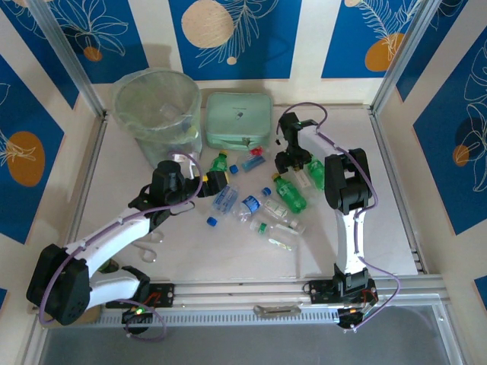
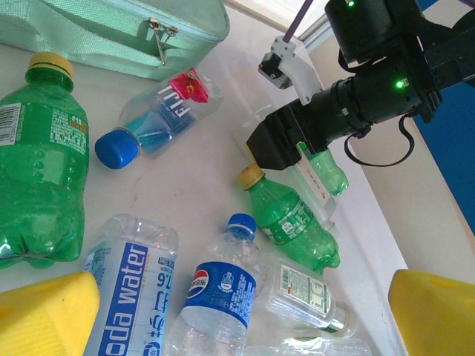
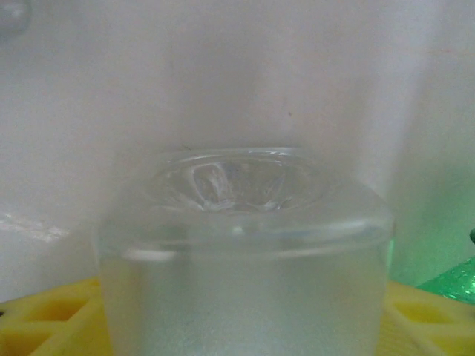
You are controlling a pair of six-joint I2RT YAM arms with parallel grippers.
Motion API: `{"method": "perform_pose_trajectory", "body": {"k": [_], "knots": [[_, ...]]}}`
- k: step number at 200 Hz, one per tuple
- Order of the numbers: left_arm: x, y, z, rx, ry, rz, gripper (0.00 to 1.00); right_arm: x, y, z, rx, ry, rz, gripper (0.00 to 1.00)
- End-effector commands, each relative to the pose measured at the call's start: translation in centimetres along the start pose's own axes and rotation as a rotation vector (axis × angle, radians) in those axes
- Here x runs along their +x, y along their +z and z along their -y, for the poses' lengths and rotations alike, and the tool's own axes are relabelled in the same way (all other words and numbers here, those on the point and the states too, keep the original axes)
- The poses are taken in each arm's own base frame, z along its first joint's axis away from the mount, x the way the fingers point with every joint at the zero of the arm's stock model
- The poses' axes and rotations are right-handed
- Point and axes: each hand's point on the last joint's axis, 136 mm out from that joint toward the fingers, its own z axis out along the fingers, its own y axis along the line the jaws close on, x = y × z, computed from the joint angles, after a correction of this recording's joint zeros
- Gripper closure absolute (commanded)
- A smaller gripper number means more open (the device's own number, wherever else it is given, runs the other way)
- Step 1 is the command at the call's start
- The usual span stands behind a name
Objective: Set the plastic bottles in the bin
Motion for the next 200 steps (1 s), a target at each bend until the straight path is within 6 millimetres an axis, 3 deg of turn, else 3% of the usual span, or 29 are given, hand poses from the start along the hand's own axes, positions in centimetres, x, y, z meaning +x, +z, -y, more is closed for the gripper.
{"method": "perform_pose_trajectory", "body": {"k": [1,23,56,96,135,165,200], "knots": [[-0.3,0.2,0.0,-0.028,-0.006,-0.002,0.0,-0.3,0.2,-0.6,-0.013,-0.018,0.001,0.35],[0.1,0.6,-0.5,-0.054,-0.018,-0.032,0.0,-0.6,-0.5,-0.7,-0.014,-0.026,0.022,0.44],[0.4,1.2,-0.2,-0.037,-0.012,-0.049,0.0,-1.4,-2.9,-1.0,-0.029,-0.017,0.093,0.45],[0.5,1.6,0.7,-0.008,0.014,-0.064,0.0,-2.3,-8.5,-0.6,-0.03,0.039,0.224,0.46],[0.6,2.4,3.0,0.081,0.04,-0.07,0.0,-2.5,-14.1,-0.8,-0.066,0.139,0.327,0.48],[1.1,3.4,5.4,0.156,0.072,-0.082,0.0,-2.4,-17.3,-3.1,-0.159,0.242,0.386,0.49],[2.3,4.7,8.0,0.226,0.098,-0.119,0.0,-2.4,-19.0,-7.0,-0.304,0.331,0.449,0.5]]}}
